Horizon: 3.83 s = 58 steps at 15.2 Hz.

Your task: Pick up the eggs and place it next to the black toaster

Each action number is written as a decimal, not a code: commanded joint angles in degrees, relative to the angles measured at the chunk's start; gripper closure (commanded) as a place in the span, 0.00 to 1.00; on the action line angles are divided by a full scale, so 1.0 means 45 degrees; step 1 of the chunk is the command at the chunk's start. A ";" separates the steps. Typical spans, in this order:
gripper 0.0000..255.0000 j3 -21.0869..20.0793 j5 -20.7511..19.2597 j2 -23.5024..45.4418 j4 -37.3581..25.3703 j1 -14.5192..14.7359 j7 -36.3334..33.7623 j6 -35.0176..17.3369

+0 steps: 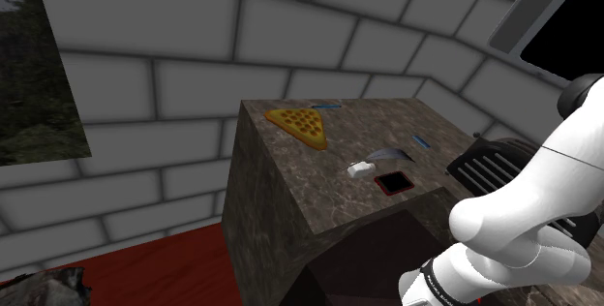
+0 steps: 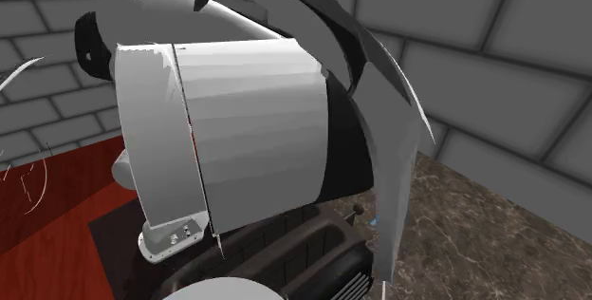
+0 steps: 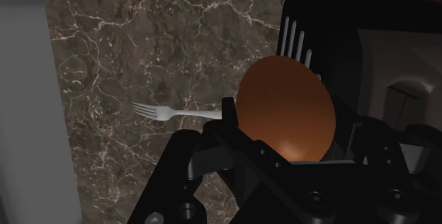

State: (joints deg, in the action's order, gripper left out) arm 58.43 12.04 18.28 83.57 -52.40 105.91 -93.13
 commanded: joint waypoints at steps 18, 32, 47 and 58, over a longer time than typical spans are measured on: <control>1.00 -0.0173 0.0168 0.0071 0.3295 0.0506 0.0053 -0.3271; 1.00 -0.0724 0.1035 0.0927 0.4823 0.0165 0.0533 -0.5326; 0.00 -0.0409 0.0136 0.2068 0.6851 0.2005 -0.0778 -0.8683; 1.00 0.1006 0.1564 0.2915 0.6892 0.3226 0.0164 -0.8451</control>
State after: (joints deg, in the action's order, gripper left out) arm 63.74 21.41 28.65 113.60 -38.21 106.83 -131.00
